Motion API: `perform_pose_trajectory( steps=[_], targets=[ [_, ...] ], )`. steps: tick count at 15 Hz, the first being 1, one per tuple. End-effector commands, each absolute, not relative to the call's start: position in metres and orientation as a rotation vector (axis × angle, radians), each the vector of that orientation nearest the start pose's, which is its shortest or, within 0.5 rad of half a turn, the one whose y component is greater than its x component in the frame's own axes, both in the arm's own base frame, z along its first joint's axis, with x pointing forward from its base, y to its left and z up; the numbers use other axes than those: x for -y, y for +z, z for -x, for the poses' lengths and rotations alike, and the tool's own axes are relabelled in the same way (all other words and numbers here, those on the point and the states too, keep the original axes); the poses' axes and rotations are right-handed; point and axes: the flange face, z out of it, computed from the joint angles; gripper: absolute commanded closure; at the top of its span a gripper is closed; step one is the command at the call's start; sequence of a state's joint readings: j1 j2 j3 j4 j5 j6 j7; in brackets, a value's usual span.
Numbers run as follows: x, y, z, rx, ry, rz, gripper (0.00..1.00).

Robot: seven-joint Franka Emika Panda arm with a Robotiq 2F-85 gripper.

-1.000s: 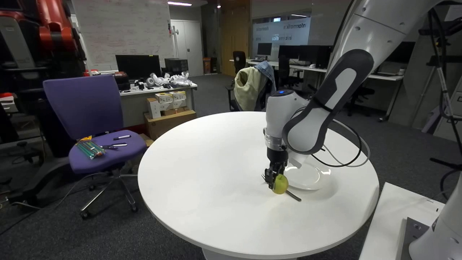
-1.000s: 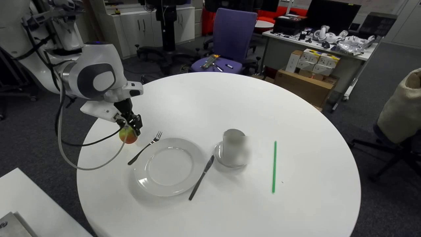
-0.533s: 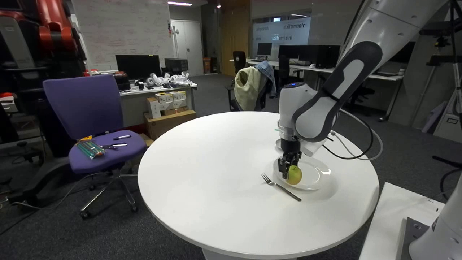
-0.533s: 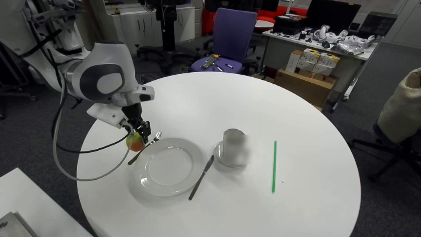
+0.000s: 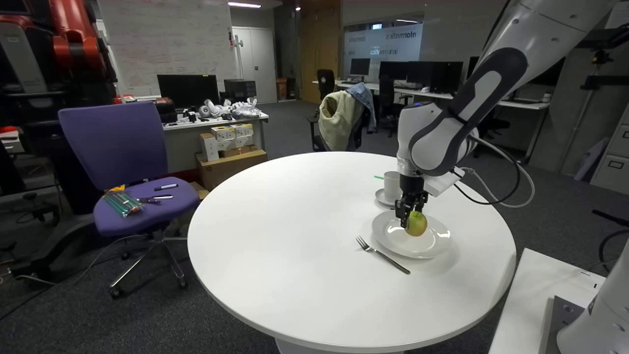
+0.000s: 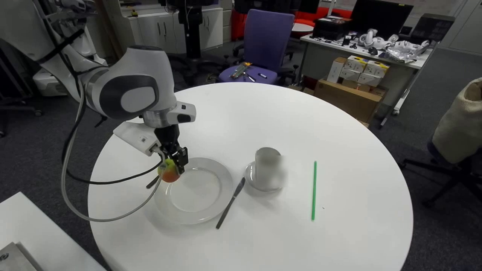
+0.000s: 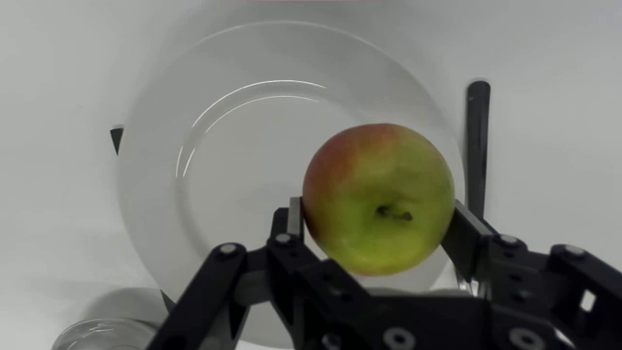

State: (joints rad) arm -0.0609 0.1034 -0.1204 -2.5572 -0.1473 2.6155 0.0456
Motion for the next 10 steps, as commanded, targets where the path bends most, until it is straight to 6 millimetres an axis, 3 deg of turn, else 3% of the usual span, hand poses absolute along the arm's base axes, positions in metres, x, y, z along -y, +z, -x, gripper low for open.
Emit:
perform_pose_trajectory(
  steps=[1, 6, 10],
  targets=[
    [0.104, 0.236, -0.451, -0.186, 0.053, 3.235, 0.53],
    [0.117, 0.229, -0.469, -0.219, 0.077, 3.245, 0.53],
    [0.121, 0.212, -0.482, -0.222, 0.111, 3.240, 0.53]
  ],
)
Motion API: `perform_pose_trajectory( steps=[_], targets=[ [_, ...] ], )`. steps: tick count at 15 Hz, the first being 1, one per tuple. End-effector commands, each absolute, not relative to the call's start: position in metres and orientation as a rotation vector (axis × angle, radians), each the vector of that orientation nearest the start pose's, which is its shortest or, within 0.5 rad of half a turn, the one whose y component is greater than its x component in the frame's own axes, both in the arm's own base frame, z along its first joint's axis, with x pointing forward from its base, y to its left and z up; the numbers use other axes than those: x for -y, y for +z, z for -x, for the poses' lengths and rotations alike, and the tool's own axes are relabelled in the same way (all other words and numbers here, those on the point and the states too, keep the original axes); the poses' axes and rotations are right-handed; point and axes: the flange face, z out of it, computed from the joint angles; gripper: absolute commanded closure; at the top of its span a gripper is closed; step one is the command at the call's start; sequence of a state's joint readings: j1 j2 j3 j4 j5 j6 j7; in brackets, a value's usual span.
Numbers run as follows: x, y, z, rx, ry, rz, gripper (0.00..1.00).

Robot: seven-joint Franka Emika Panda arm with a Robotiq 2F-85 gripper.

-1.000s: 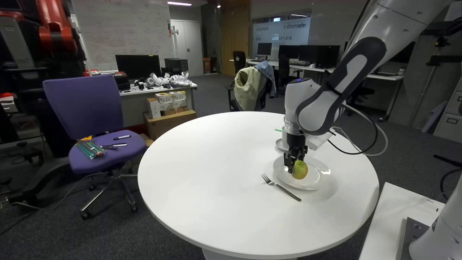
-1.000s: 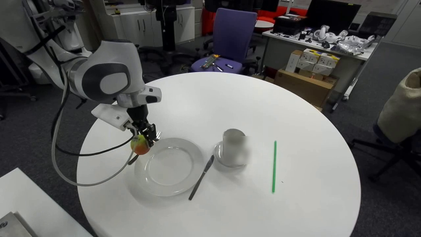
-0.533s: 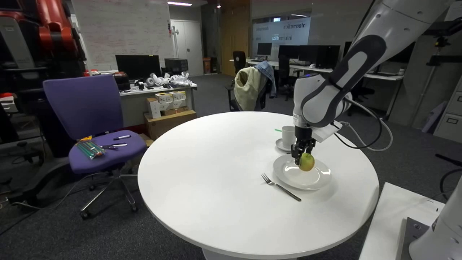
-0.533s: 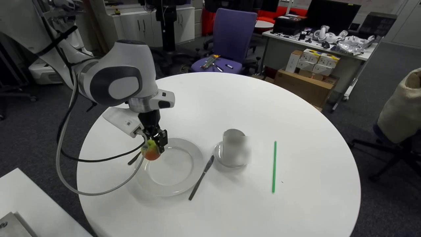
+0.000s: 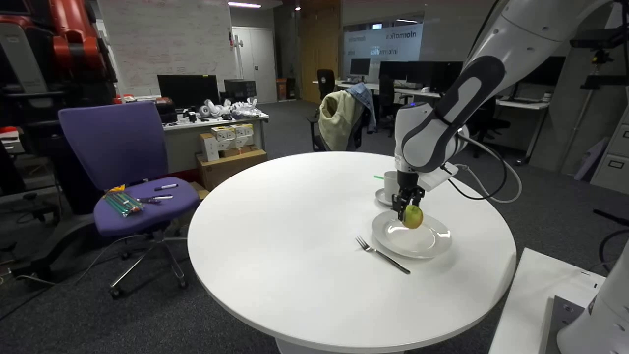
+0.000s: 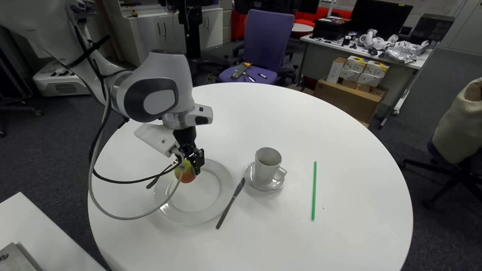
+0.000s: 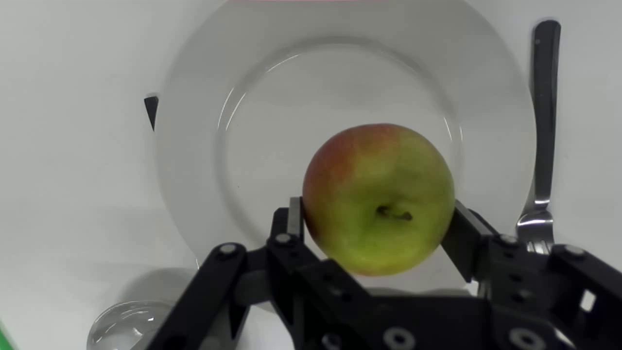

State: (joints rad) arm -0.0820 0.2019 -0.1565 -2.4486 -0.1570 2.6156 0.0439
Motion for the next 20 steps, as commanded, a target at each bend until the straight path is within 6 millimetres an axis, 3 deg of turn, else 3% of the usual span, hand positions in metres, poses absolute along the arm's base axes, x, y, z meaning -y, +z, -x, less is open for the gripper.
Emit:
perform_pose_trajectory(
  steps=[1, 10, 20],
  targets=[
    [0.122, 0.208, -0.484, -0.221, 0.121, 3.240, 0.53],
    [0.126, 0.173, -0.499, -0.211, 0.192, 3.241, 0.53],
    [0.127, 0.168, -0.505, -0.209, 0.201, 3.239, 0.53]
  ],
)
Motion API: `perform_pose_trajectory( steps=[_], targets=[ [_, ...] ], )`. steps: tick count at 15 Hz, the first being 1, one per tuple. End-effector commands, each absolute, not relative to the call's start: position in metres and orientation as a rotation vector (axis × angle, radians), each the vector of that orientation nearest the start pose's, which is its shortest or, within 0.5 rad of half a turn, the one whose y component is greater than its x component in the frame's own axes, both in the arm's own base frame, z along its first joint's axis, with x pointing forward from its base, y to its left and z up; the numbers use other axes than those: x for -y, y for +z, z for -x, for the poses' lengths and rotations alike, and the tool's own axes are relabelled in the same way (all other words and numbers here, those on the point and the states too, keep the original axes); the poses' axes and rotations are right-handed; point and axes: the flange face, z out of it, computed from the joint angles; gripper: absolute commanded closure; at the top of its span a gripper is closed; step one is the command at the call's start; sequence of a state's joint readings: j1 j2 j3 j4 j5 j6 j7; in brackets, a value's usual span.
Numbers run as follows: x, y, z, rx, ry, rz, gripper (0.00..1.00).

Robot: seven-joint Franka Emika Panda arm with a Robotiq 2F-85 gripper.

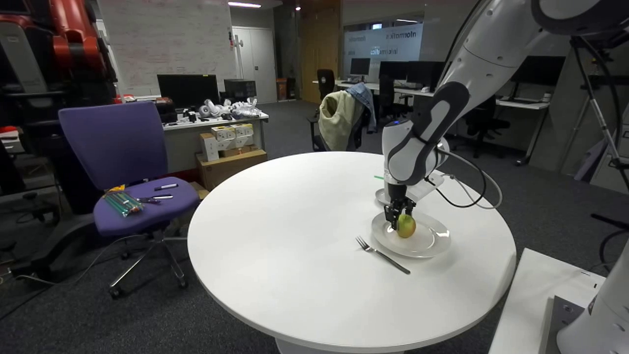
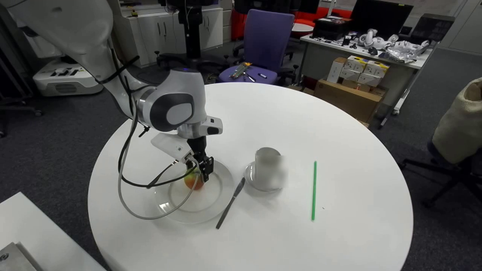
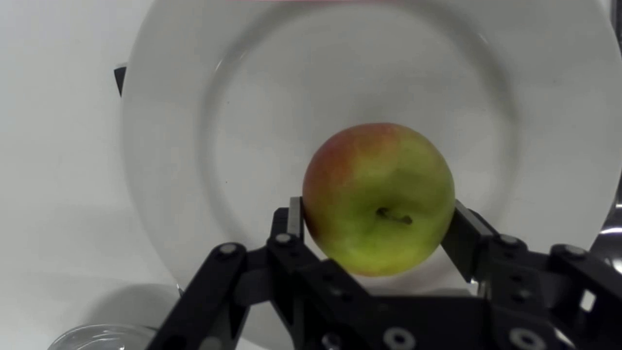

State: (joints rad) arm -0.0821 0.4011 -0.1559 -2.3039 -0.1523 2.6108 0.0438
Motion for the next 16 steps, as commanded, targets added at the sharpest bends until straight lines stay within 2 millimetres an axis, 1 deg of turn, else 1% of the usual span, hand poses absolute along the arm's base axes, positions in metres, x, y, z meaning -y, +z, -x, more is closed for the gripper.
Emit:
perform_pose_trajectory(
  steps=[1, 3, 6, 9, 12, 16],
  targets=[
    [0.127, 0.168, -0.505, -0.207, 0.204, 3.239, 0.11],
    [0.126, 0.166, -0.505, -0.209, 0.210, 3.237, 0.00],
    [0.126, 0.164, -0.505, -0.209, 0.216, 3.236, 0.00],
    [0.124, 0.169, -0.504, -0.209, 0.206, 3.243, 0.00],
    [0.120, 0.180, -0.502, -0.200, 0.172, 3.256, 0.00],
    [0.109, 0.204, -0.497, -0.164, 0.101, 3.273, 0.00]
  ],
)
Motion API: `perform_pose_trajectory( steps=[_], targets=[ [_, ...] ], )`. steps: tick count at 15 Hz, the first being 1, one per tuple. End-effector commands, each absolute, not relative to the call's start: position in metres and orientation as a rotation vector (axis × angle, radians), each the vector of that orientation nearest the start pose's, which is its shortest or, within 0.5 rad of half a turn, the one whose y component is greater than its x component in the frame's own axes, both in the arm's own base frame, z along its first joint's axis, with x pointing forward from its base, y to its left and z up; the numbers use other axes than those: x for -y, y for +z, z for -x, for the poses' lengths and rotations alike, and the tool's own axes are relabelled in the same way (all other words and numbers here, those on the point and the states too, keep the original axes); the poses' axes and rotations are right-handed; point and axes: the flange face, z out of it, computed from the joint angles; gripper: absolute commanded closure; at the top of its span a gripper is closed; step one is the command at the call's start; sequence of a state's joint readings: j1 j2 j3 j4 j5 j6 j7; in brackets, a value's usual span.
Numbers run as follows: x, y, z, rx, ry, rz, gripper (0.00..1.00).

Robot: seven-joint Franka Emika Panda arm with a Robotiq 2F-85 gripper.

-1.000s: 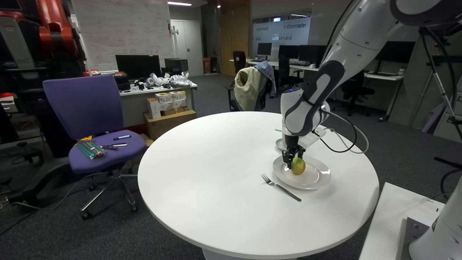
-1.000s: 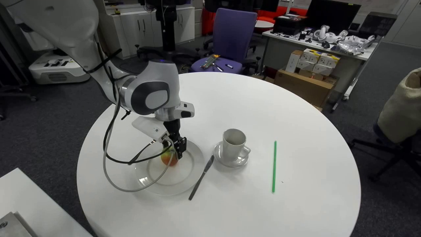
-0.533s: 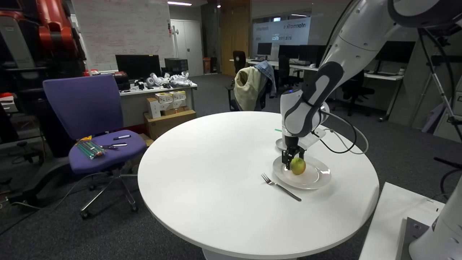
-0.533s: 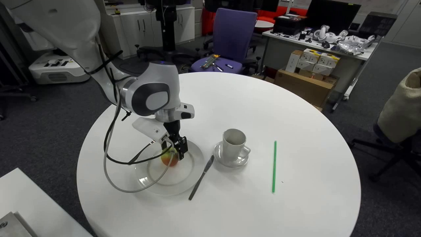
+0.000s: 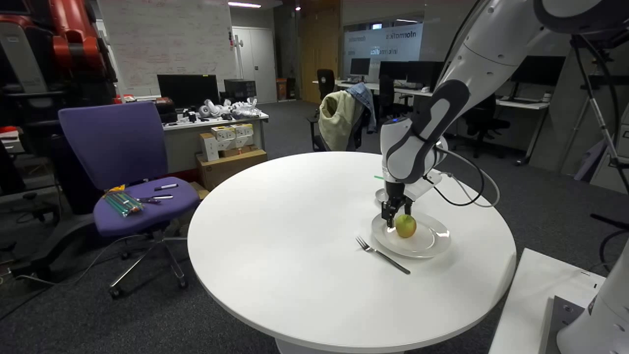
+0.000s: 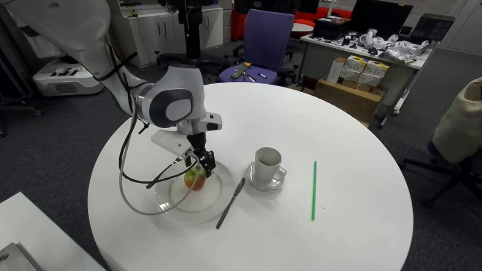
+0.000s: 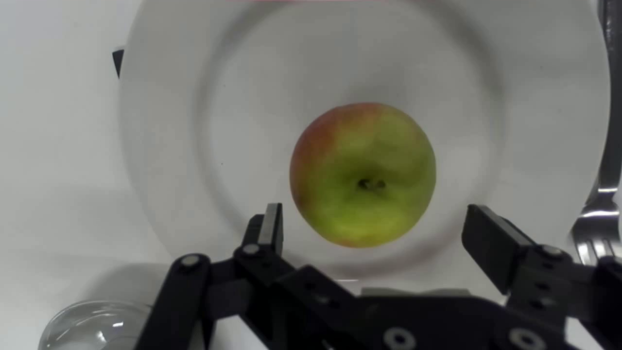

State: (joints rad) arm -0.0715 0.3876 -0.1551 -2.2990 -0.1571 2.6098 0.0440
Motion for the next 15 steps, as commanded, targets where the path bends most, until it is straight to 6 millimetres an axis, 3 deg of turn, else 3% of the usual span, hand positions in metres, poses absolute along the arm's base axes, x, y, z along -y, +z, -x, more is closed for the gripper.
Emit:
perform_pose_trajectory(
  steps=[1, 9, 10, 11, 15],
  targets=[
    [0.105, 0.211, -0.496, -0.155, 0.081, 3.277, 0.00],
    [0.075, 0.258, -0.479, -0.064, -0.053, 3.272, 0.00],
    [0.069, 0.258, -0.476, -0.040, -0.059, 3.267, 0.00],
    [0.077, 0.246, -0.491, -0.059, -0.030, 3.268, 0.00],
    [0.076, 0.242, -0.490, -0.054, -0.016, 3.267, 0.00]
  ],
)
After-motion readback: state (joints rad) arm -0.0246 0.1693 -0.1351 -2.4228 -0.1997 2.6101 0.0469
